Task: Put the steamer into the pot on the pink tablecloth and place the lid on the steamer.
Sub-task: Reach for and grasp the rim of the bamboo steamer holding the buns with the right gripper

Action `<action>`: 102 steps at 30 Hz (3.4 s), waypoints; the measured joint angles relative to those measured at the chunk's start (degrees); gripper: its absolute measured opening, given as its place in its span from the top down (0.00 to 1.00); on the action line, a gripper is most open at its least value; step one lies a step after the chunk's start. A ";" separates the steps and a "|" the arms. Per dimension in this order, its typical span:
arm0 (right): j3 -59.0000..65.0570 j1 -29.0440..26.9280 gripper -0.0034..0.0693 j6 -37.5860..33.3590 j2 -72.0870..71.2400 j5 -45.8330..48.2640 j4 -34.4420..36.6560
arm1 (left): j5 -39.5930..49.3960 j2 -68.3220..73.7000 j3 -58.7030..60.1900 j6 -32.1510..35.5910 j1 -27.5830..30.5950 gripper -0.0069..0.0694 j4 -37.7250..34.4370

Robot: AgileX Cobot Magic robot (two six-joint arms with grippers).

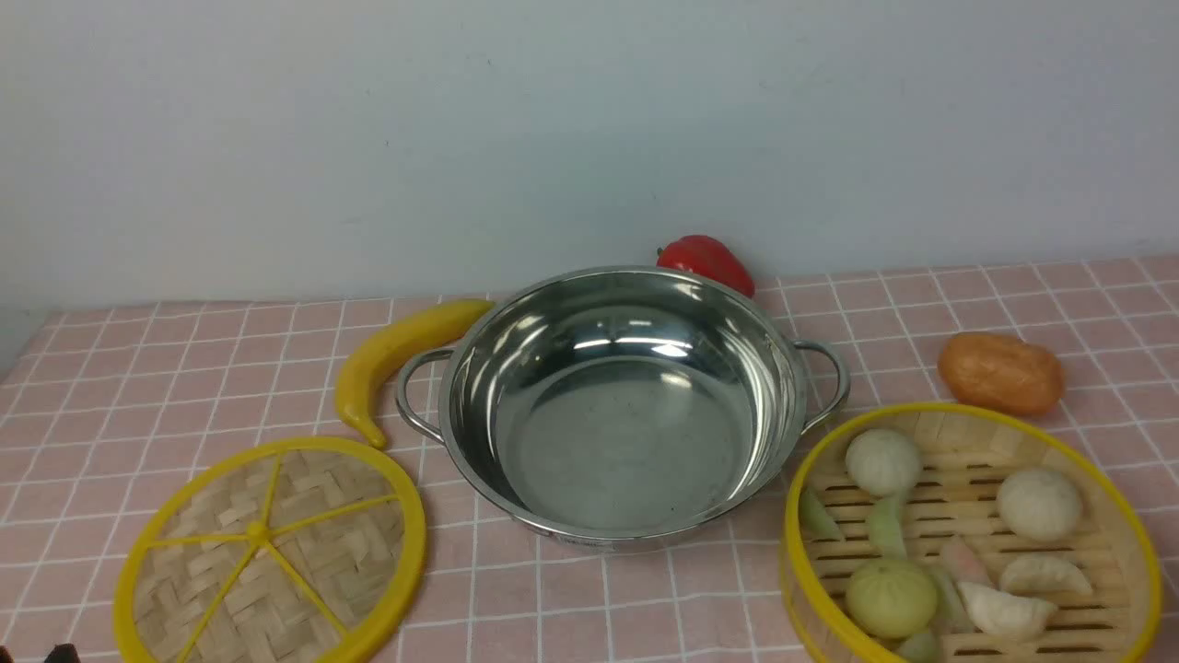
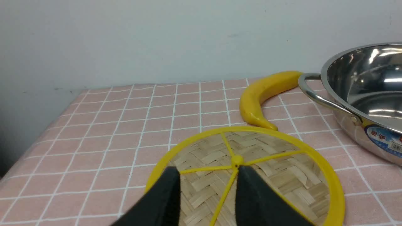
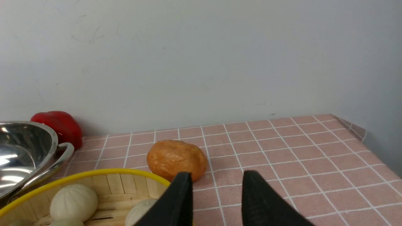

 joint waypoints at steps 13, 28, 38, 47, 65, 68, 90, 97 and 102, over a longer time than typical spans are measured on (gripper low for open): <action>0.00 0.00 0.62 0.00 0.00 0.00 0.00 | 0.00 0.00 0.00 0.00 0.00 0.59 0.00; 0.00 0.00 0.62 2.07 0.00 -0.11 2.85 | -0.11 0.00 0.00 -1.04 0.00 0.59 -1.67; 0.00 0.00 0.62 21.17 0.00 -6.04 33.52 | -5.69 0.00 0.06 -9.91 0.00 0.59 -27.05; 0.00 0.00 0.62 24.03 0.00 -10.48 39.09 | -13.68 0.00 0.06 -4.00 0.00 0.59 -27.44; -32.64 1.12 0.62 33.50 11.25 -34.92 -3.26 | -41.84 1.97 -19.35 -9.88 0.00 0.59 -11.14; -44.09 1.12 0.62 42.32 18.41 -19.73 -22.13 | -26.19 7.25 -29.95 -9.88 0.00 0.59 -3.09; -49.70 1.12 0.62 -8.23 49.76 44.37 11.63 | 38.03 44.61 -46.58 3.01 0.00 0.59 -4.03; -49.70 1.12 0.62 -12.31 65.52 45.95 13.65 | 39.52 51.76 -46.64 8.15 0.00 0.59 -10.27; -49.70 1.12 0.62 -12.60 73.75 42.70 14.34 | 39.89 55.54 -46.64 8.92 0.00 0.59 -10.57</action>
